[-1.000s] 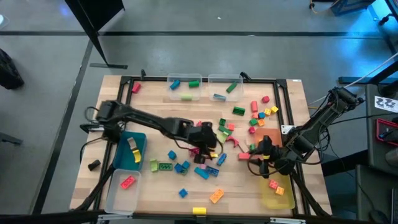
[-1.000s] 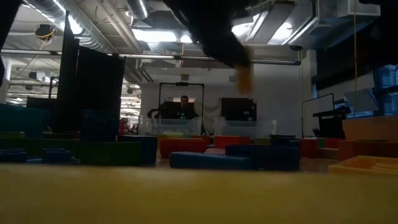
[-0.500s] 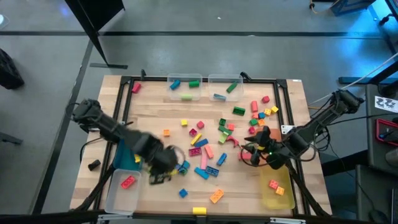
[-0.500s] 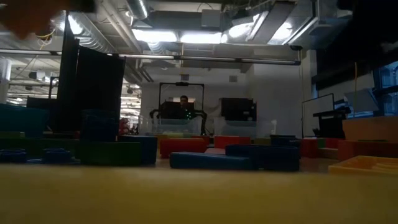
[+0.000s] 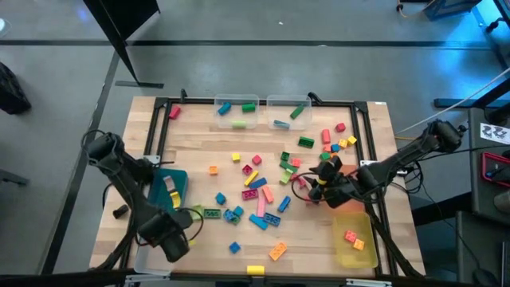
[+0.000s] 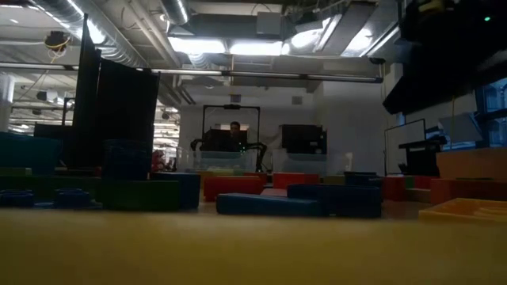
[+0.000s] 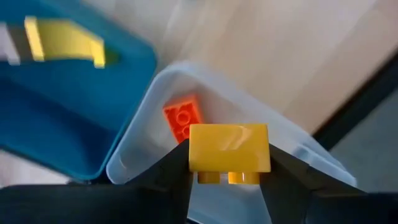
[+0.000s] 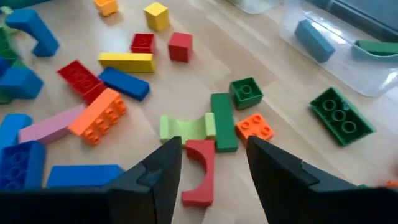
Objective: Sort blocks by size
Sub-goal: Put the yellow block into the bottom left transparent bin, then put the red block into the blue bin
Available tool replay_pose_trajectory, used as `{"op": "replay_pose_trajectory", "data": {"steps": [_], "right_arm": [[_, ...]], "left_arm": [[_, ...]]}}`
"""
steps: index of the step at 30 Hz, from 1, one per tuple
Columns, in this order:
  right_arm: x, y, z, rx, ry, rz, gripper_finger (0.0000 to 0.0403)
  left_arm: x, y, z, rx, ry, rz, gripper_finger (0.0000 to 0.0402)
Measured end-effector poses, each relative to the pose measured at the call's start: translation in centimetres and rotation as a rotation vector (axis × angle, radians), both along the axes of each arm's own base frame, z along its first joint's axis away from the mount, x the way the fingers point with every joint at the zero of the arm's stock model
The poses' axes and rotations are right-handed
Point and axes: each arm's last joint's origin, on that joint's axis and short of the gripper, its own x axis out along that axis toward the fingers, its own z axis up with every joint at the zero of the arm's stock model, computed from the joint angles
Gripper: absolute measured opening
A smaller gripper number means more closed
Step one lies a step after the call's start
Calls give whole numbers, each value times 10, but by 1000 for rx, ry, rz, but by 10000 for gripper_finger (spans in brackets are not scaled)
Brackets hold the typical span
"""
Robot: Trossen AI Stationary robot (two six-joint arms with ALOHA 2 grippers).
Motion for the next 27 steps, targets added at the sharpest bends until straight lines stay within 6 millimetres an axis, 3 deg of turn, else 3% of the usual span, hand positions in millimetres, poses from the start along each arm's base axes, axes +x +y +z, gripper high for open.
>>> {"op": "replay_pose_trajectory", "data": {"steps": [9,15,21,27], "right_arm": [[14,-7,-4,59,30,46,182],[21,-6,-7,25,32,98,182],[24,-7,-9,54,58,134,182],[30,-24,-10,133,84,117,182]], "left_arm": [[-17,4,-24,102,61,173,173],[-17,7,-28,110,71,112,177],[-19,12,-18,101,17,145,171],[-22,26,6,140,-241,168,170]]}}
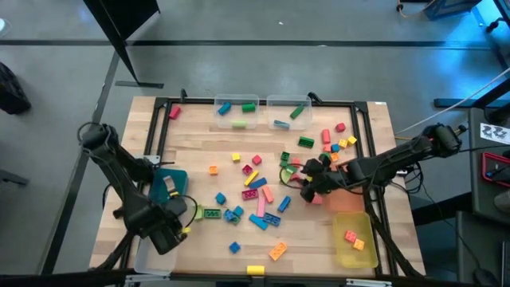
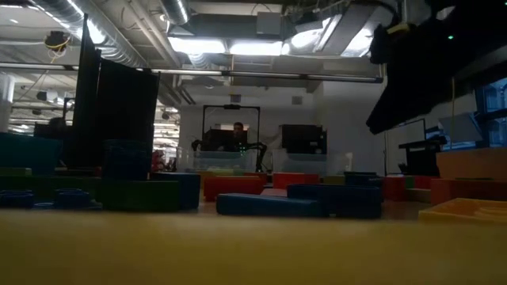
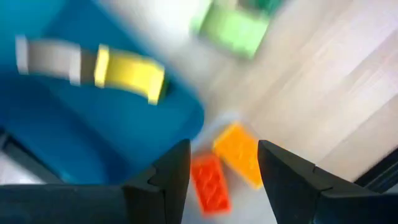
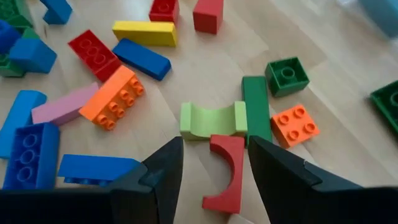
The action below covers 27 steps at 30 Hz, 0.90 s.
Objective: Sort blocks by size
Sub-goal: Put the red block into the blue bin
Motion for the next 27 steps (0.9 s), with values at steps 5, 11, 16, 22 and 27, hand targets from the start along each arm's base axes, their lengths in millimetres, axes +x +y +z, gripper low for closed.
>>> {"op": "replay_pose_trajectory", "data": {"steps": [5,11,16,22,27], "right_arm": [[2,-10,-1,-2,30,20,182],[-1,-13,-3,-16,79,18,182],[-2,-13,-8,-12,130,27,182],[7,-10,-27,-14,195,34,182],[12,-9,-45,-32,277,33,182]], "left_arm": [[1,12,16,123,-257,23,170],[17,26,20,299,-446,38,170],[37,38,10,348,-480,10,170],[61,52,-6,383,-499,-104,170],[75,61,-6,402,-506,-174,170]]}}
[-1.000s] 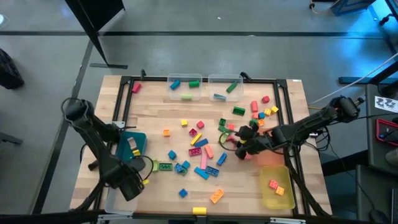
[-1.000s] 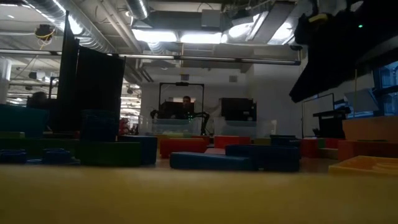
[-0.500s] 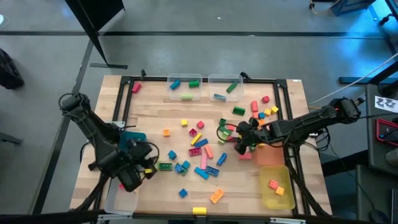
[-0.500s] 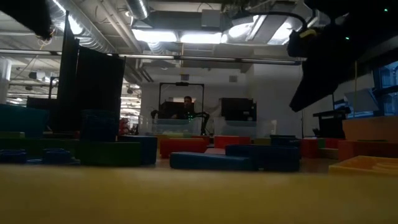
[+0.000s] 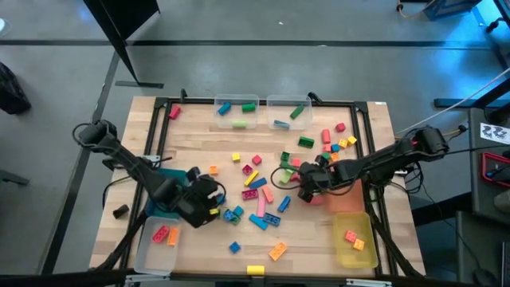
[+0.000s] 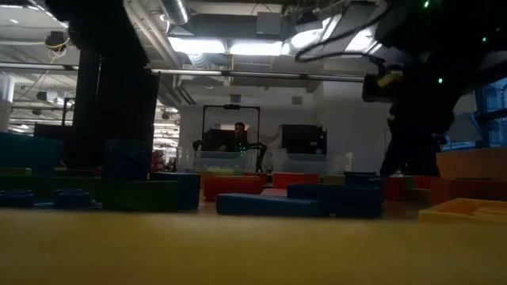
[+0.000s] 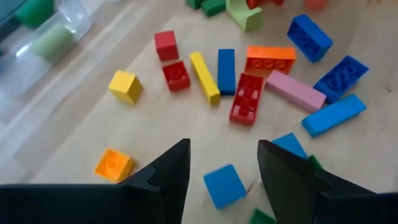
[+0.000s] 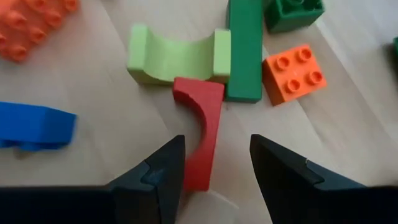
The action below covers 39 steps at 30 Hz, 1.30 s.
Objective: Sort blocks by size
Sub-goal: Put the red block into the blue bin
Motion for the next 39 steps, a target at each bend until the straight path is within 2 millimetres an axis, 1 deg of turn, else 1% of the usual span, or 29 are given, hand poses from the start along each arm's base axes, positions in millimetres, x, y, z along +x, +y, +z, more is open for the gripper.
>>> {"op": "replay_pose_trajectory", "data": {"steps": [4,7,10,14,15,18,20,22,24,28,29,32,35,39], "right_arm": [[3,1,-8,-8,26,-2,181],[5,1,-11,-3,28,0,162],[5,2,-12,10,25,6,116],[8,2,-10,17,-4,8,32],[9,3,-9,21,-17,13,27],[12,4,-8,39,-36,38,35],[18,6,-1,58,-59,45,53],[26,8,9,66,-96,54,63],[33,10,18,53,-122,81,57],[47,12,40,-6,-200,102,12],[49,12,44,-26,-213,108,6],[55,13,55,-61,-240,128,14],[57,14,59,-44,-245,141,27],[54,14,56,-4,-201,172,34]], "left_arm": [[8,6,2,11,-14,-19,170],[14,11,3,28,-22,-29,170],[18,16,5,37,-31,-27,170],[23,22,6,23,-48,-1,170],[24,23,6,22,-49,1,170],[27,26,7,57,-41,-36,170],[28,26,8,102,-27,-85,170],[31,24,10,141,-36,-138,170],[35,22,13,172,-59,-182,170],[42,19,21,189,-139,-221,170],[43,19,22,192,-154,-225,170],[46,21,24,191,-174,-218,170],[46,24,23,188,-167,-204,170],[47,27,23,174,-170,-178,170]]}}
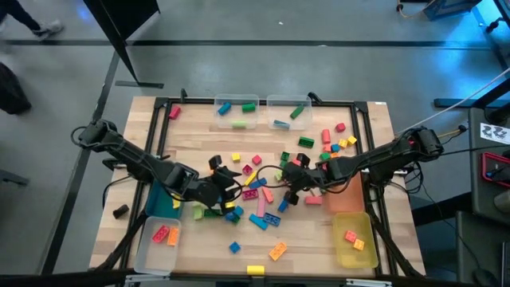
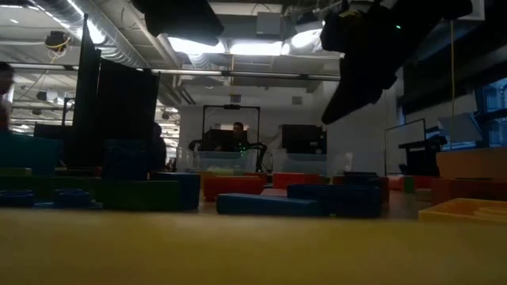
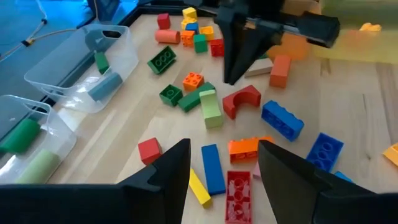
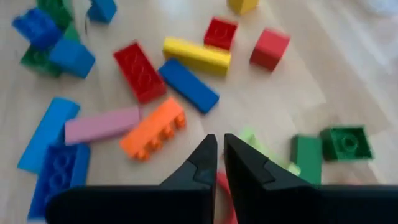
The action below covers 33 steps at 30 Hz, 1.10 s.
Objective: Sort blocks by size
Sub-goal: Put the red block into the blue bin
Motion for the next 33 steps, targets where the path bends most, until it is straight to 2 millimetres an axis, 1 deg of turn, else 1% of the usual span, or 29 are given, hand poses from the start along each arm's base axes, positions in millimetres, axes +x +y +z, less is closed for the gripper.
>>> {"op": "replay_pose_trajectory", "data": {"steps": [4,8,10,13,18,23,28,33], "right_arm": [[-5,-1,-4,-3,70,1,34],[-6,-1,-5,19,80,-14,36],[-7,0,-5,37,86,-4,44],[-8,0,-6,52,100,-15,71],[-9,-1,-10,54,133,-49,139],[-7,0,-23,104,180,-112,193],[-3,1,-42,90,257,-132,217],[0,2,-58,72,311,-140,211]], "left_arm": [[1,2,0,5,2,3,170],[1,2,0,20,9,-6,170],[1,2,0,21,9,-7,170],[1,2,0,20,9,-7,170],[1,2,0,20,9,-7,170],[1,2,0,20,10,-6,170],[0,2,-1,22,15,-6,170],[0,2,-1,22,14,-6,170]]}}
